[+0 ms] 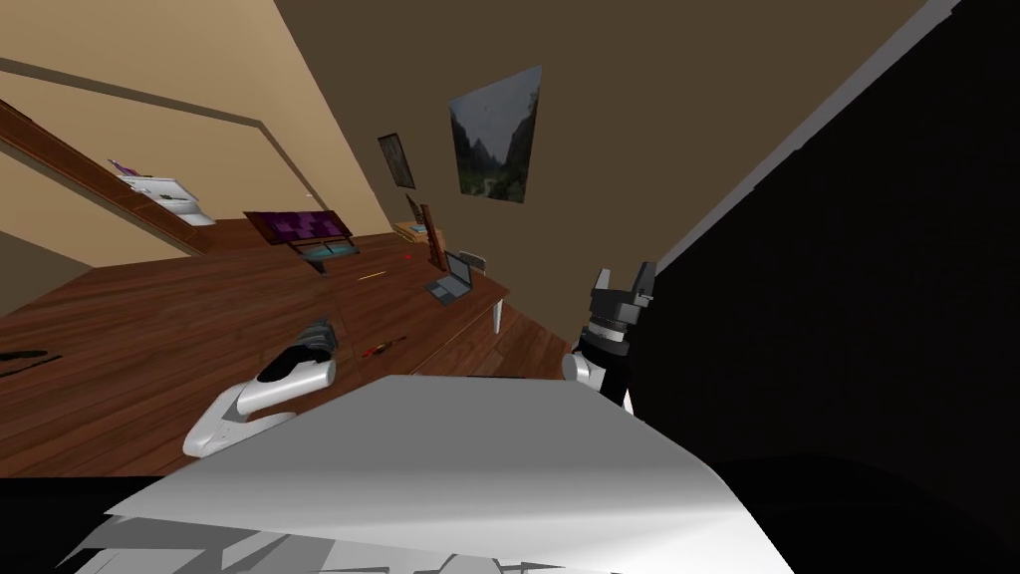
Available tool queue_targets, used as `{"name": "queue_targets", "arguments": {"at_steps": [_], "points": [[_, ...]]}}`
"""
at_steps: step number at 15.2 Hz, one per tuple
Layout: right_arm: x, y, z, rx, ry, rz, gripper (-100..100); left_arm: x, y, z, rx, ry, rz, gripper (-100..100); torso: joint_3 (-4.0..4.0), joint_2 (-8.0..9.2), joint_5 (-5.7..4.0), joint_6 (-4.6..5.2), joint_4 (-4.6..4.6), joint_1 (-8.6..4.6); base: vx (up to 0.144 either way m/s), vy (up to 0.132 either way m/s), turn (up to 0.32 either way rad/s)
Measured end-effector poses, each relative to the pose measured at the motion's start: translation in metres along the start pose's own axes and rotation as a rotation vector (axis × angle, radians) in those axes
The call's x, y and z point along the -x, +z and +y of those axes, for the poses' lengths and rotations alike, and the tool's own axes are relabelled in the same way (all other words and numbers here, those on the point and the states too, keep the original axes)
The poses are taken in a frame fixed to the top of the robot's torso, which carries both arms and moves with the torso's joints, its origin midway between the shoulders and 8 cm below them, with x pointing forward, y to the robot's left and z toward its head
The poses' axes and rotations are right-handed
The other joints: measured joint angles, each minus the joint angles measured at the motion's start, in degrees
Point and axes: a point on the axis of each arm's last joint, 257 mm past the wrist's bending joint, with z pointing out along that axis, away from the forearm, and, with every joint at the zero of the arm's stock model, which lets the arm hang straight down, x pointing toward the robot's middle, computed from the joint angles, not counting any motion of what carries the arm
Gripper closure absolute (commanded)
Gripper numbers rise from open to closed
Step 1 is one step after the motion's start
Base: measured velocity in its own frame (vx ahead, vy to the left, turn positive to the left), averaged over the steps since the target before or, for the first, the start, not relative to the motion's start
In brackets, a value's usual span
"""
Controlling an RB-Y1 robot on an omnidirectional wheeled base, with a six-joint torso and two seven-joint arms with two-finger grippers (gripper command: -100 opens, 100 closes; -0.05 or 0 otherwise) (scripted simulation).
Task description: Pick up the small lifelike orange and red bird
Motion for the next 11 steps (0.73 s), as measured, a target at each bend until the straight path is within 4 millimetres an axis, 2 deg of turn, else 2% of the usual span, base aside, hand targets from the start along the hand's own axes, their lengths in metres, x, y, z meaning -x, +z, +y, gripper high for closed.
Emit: {"name": "queue_targets", "arguments": {"at_steps": [5, 7, 11], "points": [[0.0, 0.0, 0.0, 0.0, 0.0, 0.0, 0, 0.029, 0.002, 0.049, 0.14, -0.076, -0.07, -100, -0.06, -0.11, -0.01, 0.01, -0.02, -0.02, 0.131, -0.081, -0.002], [0.0, 0.0, 0.0, 0.0, 0.0, 0.0, 0, 0.04, -0.001, 0.074, 0.198, -0.108, -0.095, -100, -0.06, -0.11, 0.0, 0.0, -0.03, -0.05, 0.129, -0.087, -0.002], [0.0, 0.0, 0.0, 0.0, 0.0, 0.0, 0, 0.055, -0.01, 0.112, 0.299, -0.171, -0.137, -100, -0.04, -0.07, 0.01, 0.01, -0.01, 0.05, 0.123, -0.062, -0.005]]}}
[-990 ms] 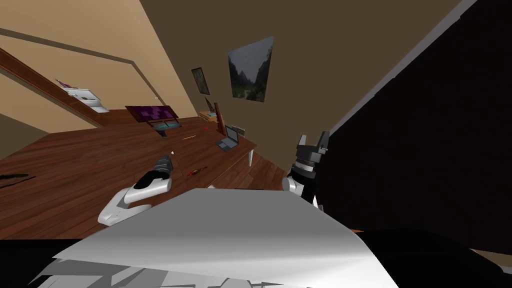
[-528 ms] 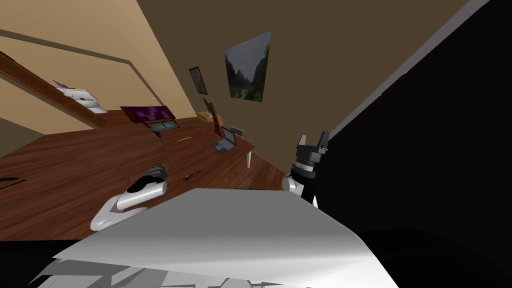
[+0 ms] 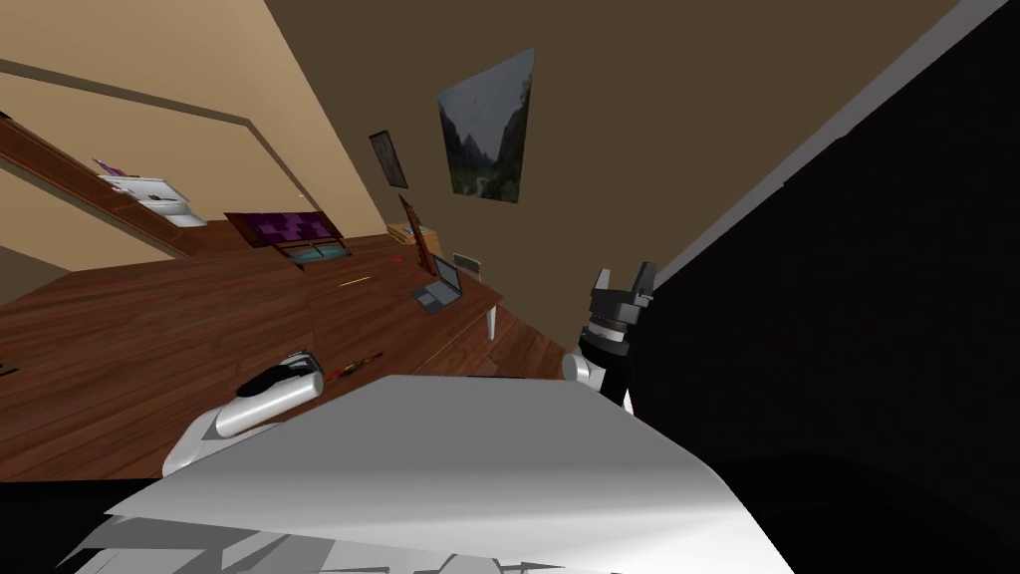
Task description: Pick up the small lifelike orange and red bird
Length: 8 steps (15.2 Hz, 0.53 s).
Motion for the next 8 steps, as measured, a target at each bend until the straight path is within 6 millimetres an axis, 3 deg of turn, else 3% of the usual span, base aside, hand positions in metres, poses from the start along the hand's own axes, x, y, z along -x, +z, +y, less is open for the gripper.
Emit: {"name": "queue_targets", "arguments": {"at_steps": [8], "points": [[0.0, 0.0, 0.0, 0.0, 0.0, 0.0, 0, 0.024, 0.003, 0.073, 0.193, -0.115, -0.061, -100, 0.03, 0.05, 0.03, 0.0, 0.01, 0.13, 0.115, -0.035, -0.009]]}}
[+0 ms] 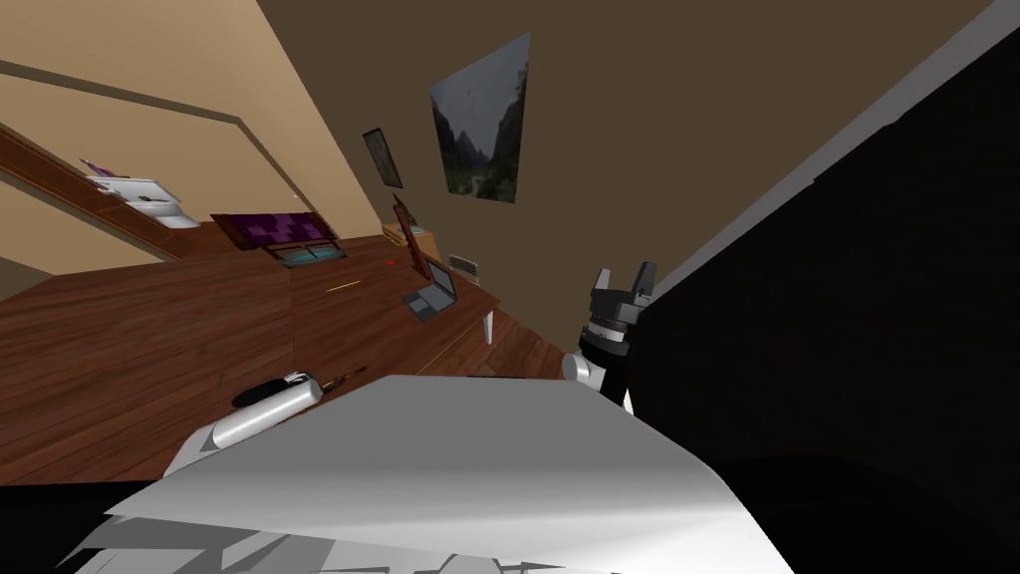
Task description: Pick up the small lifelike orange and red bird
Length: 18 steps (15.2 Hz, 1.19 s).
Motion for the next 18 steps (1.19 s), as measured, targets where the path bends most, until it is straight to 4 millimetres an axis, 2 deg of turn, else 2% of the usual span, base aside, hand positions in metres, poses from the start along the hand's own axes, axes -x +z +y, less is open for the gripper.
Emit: {"name": "queue_targets", "arguments": {"at_steps": [4, 9, 10, 12, 18], "points": [[0.0, 0.0, 0.0, 0.0, 0.0, 0.0, 0, 0.009, 0.004, 0.045, 0.106, -0.057, -0.019, -100, -0.01, -0.02, 0.03, 0.0, -0.01, 0.14, 0.109, 0.0, -0.012], [0.0, 0.0, 0.0, 0.0, 0.0, 0.0, 0, -0.001, 0.009, 0.058, 0.111, -0.058, -0.006, -100, 0.21, 0.37, 0.1, -0.02, 0.08, 0.5, 0.021, 0.066, 0.047], [0.0, 0.0, 0.0, 0.0, 0.0, 0.0, 0, -0.002, 0.01, 0.058, 0.109, -0.058, -0.005, 100, 0.23, 0.41, 0.09, -0.01, 0.08, 0.44, 0.006, 0.02, -0.004], [0.0, 0.0, 0.0, 0.0, 0.0, 0.0, 0, -0.002, 0.009, 0.062, 0.116, -0.058, -0.006, 100, 0.27, 0.45, -0.06, 0.03, 0.14, 0.28, 0.001, 0.003, -0.004], [0.0, 0.0, 0.0, 0.0, 0.0, 0.0, 0, 0.005, 0.007, 0.052, 0.11, -0.059, -0.014, 100, 0.37, 0.63, -0.01, 0.01, 0.16, -0.13, -0.014, -0.039, -0.034]]}}
